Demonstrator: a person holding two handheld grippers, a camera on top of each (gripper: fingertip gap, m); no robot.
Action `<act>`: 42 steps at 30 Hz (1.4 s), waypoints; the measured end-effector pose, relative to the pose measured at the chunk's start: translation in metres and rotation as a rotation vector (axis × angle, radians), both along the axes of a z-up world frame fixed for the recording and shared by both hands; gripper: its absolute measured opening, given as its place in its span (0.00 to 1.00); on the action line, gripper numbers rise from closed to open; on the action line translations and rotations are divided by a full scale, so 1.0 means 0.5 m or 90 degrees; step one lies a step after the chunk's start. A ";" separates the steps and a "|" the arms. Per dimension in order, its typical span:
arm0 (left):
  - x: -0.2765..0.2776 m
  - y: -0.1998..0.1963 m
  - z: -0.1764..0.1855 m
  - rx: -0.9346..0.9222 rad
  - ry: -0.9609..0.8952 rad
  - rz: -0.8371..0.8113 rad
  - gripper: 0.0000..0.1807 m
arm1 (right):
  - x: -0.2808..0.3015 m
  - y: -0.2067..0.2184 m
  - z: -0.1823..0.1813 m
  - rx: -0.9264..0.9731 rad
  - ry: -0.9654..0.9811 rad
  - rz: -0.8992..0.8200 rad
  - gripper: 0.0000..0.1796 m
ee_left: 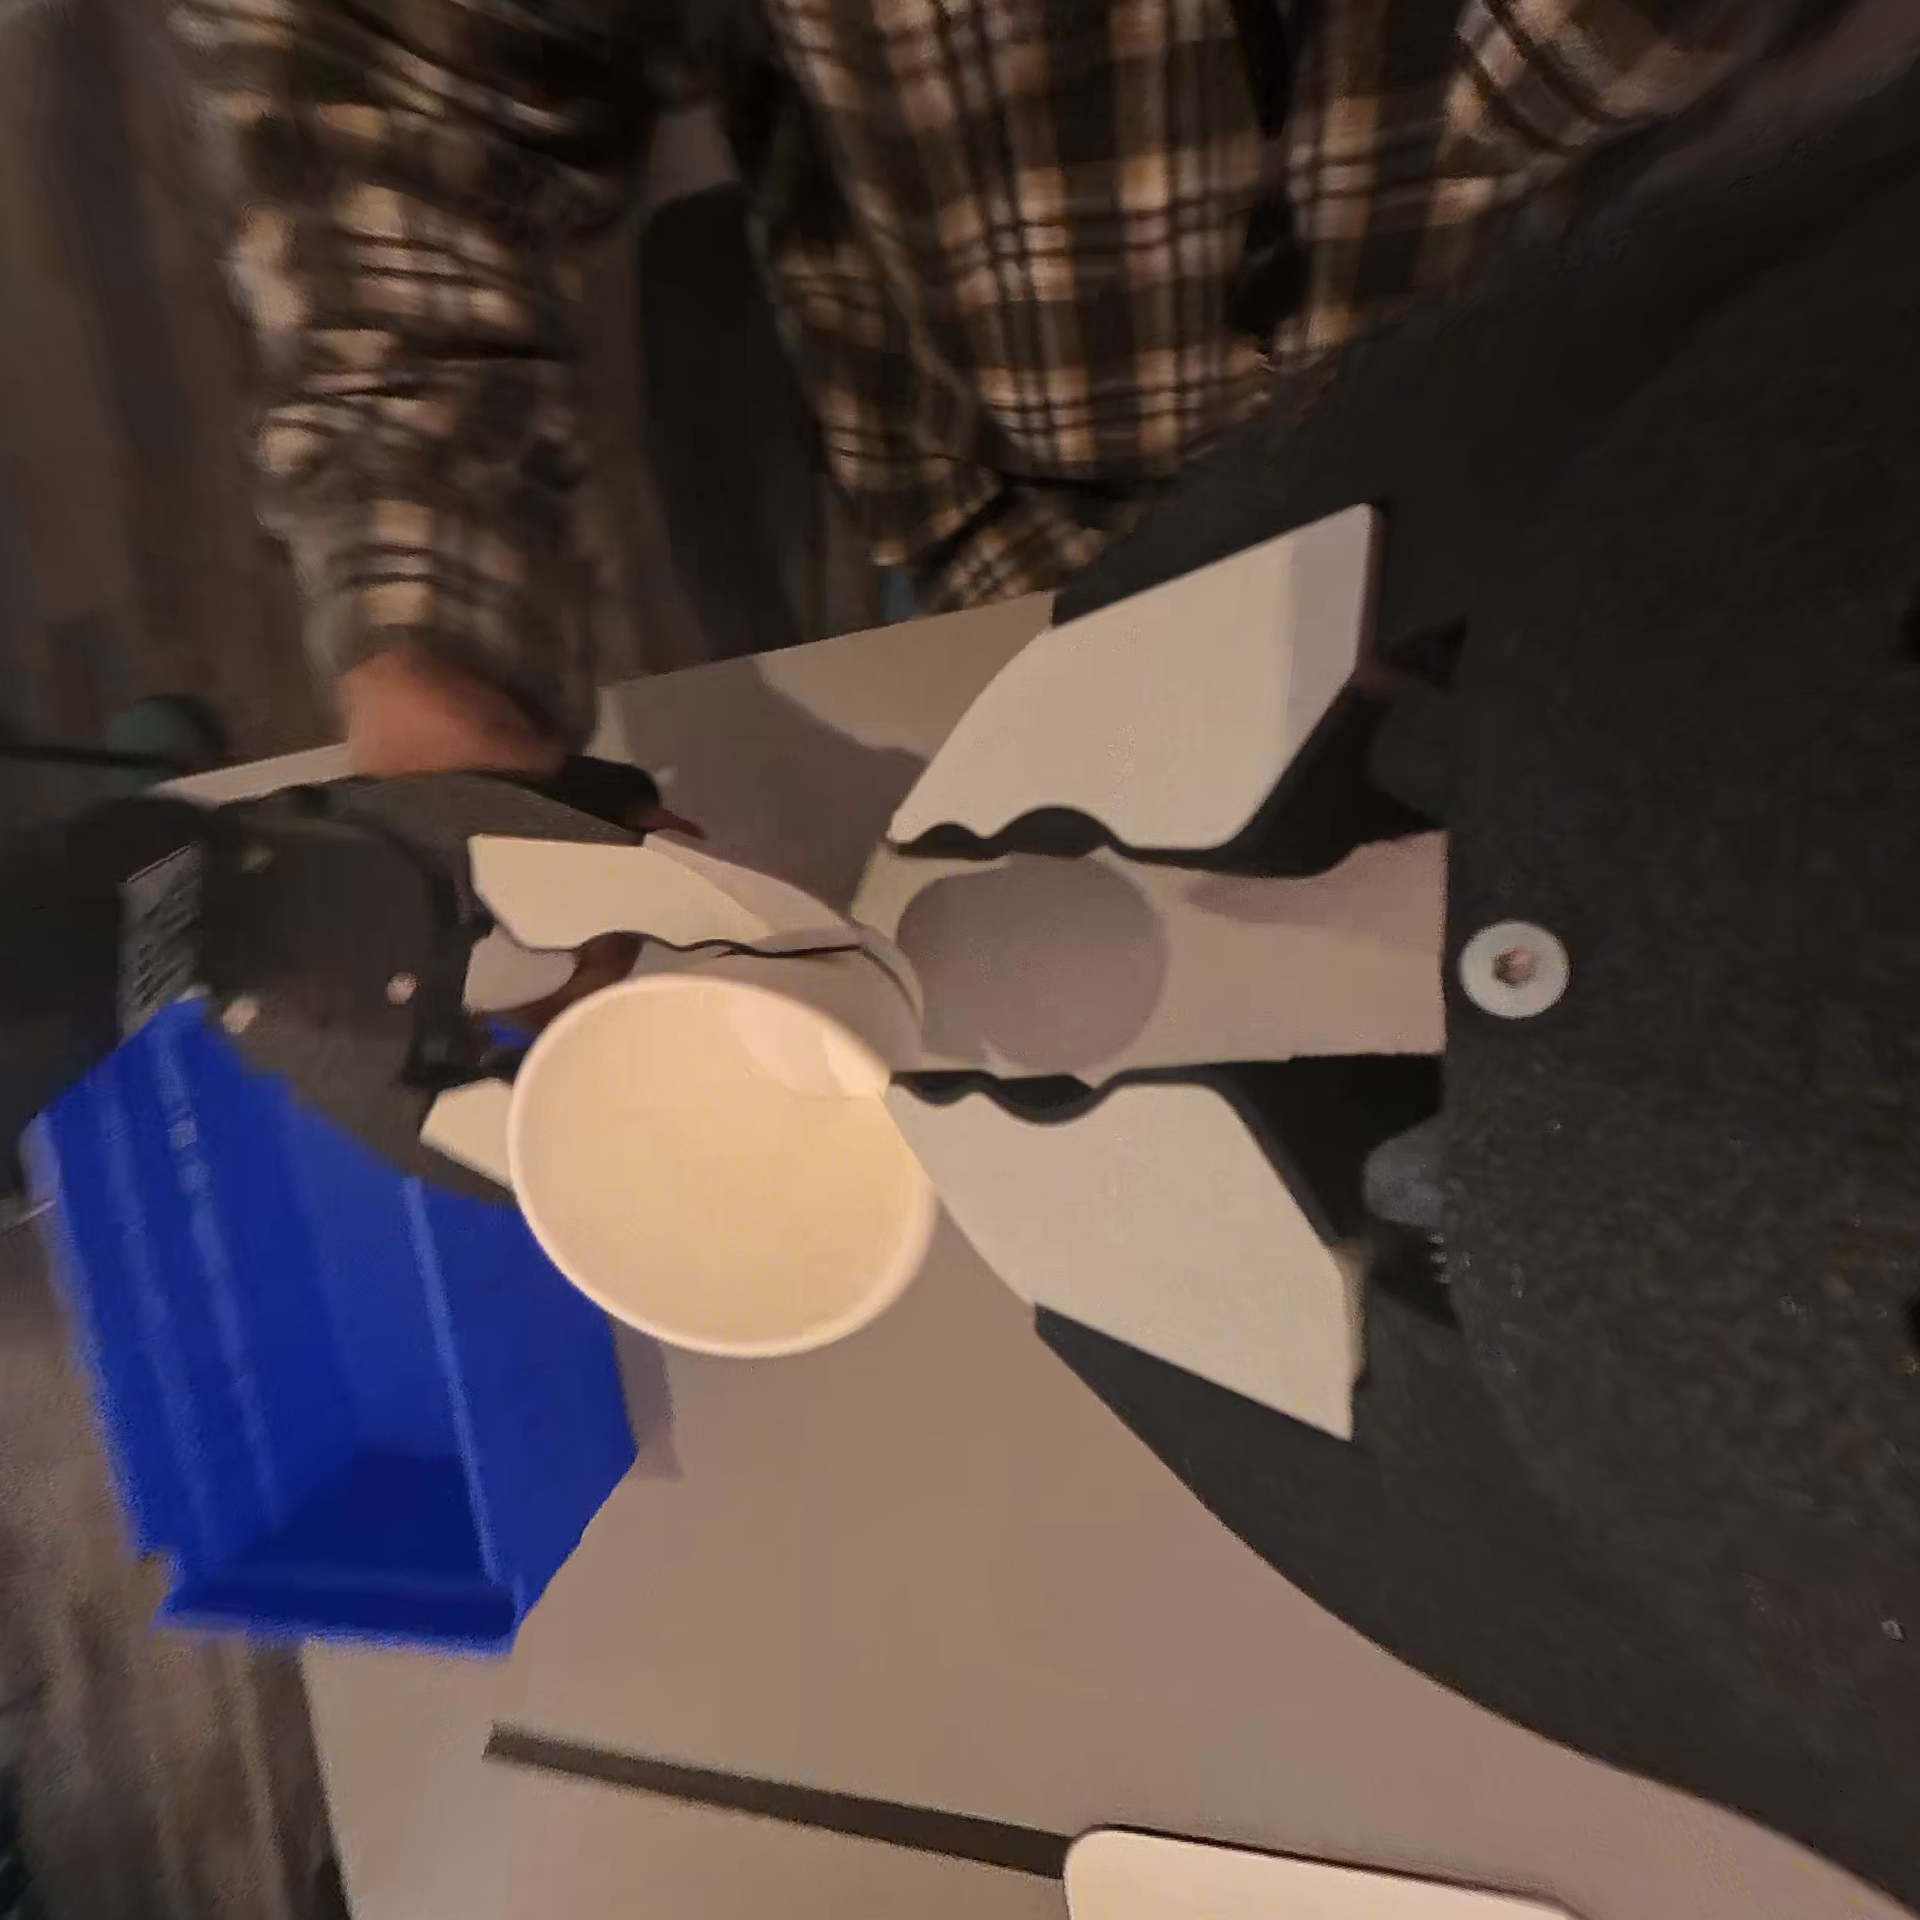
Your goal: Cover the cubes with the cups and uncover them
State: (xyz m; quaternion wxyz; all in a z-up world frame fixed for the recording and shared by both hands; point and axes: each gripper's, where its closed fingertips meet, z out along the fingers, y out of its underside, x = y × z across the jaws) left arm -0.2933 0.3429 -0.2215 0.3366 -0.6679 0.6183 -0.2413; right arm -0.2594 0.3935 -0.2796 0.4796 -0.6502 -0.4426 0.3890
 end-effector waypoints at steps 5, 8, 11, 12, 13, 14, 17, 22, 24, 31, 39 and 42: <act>-0.130 -0.001 0.072 -0.010 -0.205 0.165 0.29 | 0.112 0.041 -0.037 -0.040 0.059 -0.293 0.47; -0.231 -0.005 0.068 -0.007 -0.286 0.271 0.31 | 0.142 0.048 -0.079 -0.050 0.030 -0.373 0.47; -0.306 -0.025 0.053 -0.015 -0.338 0.328 0.30 | 0.141 0.058 -0.111 -0.044 -0.029 -0.397 0.47; -0.325 -0.032 0.051 -0.011 -0.351 0.342 0.30 | 0.138 0.063 -0.118 -0.046 -0.042 -0.402 0.47; -0.340 -0.039 0.050 -0.005 -0.362 0.351 0.30 | 0.135 0.069 -0.126 -0.046 -0.055 -0.406 0.47; -0.351 -0.046 0.051 0.002 -0.369 0.357 0.29 | 0.133 0.074 -0.135 -0.051 -0.070 -0.409 0.47; -0.375 -0.062 0.053 0.033 -0.375 0.369 0.28 | 0.126 0.084 -0.165 -0.060 -0.114 -0.418 0.47; -0.379 -0.077 0.053 0.056 -0.370 0.356 0.27 | 0.122 0.086 -0.182 -0.046 -0.144 -0.433 0.47; -0.379 -0.080 0.051 0.057 -0.369 0.353 0.27 | 0.123 0.078 -0.183 -0.035 -0.163 -0.427 0.47; -0.384 -0.084 0.055 0.064 -0.369 0.350 0.27 | 0.134 0.045 -0.207 -0.047 -0.197 -0.409 0.48; -0.410 -0.081 0.060 0.067 -0.380 0.372 0.28 | 0.143 -0.004 -0.221 -0.081 -0.257 -0.375 0.75; -0.432 -0.080 0.065 0.070 -0.388 0.386 0.29 | 0.159 -0.051 -0.201 -0.083 -0.302 -0.358 0.81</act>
